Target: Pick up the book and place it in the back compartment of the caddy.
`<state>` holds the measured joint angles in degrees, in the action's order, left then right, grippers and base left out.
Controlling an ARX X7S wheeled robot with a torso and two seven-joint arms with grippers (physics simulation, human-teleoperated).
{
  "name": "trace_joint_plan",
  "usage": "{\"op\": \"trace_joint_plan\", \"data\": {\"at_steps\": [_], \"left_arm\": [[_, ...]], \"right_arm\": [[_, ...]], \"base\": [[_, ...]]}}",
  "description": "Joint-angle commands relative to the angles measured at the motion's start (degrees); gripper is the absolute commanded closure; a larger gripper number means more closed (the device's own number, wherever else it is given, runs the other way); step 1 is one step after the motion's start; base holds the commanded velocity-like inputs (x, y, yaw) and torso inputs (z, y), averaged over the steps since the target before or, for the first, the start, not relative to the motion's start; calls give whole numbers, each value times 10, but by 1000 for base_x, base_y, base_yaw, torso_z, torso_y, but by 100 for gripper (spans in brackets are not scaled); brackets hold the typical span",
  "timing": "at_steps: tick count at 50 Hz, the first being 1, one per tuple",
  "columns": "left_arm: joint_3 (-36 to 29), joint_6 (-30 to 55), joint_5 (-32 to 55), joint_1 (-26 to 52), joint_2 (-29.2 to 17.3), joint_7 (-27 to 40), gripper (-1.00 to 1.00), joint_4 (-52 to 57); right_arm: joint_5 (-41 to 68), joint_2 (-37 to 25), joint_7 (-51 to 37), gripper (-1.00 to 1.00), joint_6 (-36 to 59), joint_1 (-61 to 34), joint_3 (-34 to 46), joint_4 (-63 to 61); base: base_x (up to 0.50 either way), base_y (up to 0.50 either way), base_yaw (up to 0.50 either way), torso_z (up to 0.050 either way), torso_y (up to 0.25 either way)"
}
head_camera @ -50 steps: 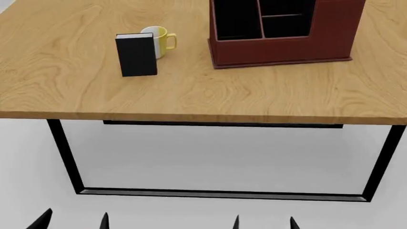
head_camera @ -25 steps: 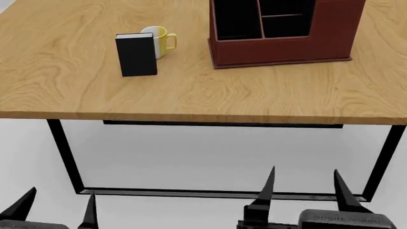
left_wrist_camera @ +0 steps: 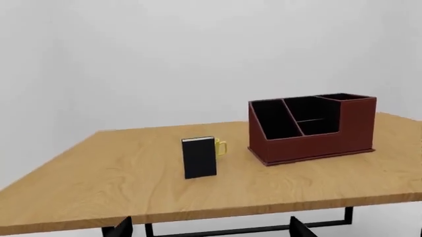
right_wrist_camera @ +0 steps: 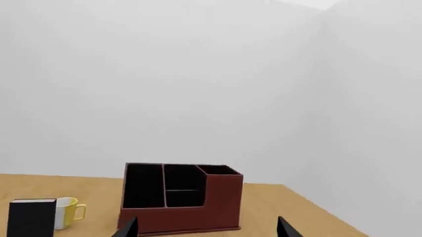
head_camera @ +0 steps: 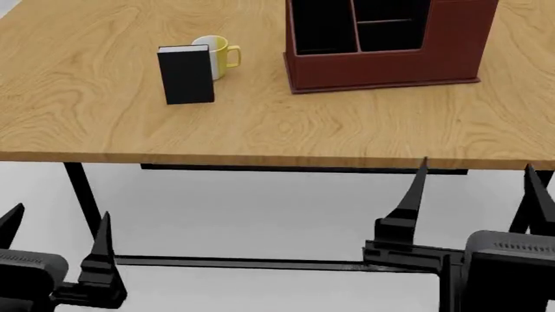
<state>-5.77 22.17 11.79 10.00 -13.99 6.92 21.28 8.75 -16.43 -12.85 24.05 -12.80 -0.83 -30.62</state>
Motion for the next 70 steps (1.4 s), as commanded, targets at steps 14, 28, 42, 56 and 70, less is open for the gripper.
{"op": "trace_joint_plan", "data": {"at_steps": [14,28,42,56,70], "left_arm": [[41,134,67,83,-19,17,-100,83],[42,204,93,138,-33,20,-100,100],[47,230,107,150,-40,24,-100,116],[49,220,110,148,-38,27,-100,115],[47,213,112,148,-38,30,-100,113]], "right_arm": [[44,-57,-15,-100,152,-103,-72,-140],[78,-75,-22,-100,228,-152,-106,-204],[98,-90,-27,-100,278,-193,-114,-237],[99,-90,-27,-100,266,-186,-106,-230],[102,-90,-27,-100,257,-180,-106,-226]], "base": [[0,0,0,0,0],[0,0,0,0,0],[0,0,0,0,0],[0,0,0,0,0],[0,-228,0,0,0]]}}
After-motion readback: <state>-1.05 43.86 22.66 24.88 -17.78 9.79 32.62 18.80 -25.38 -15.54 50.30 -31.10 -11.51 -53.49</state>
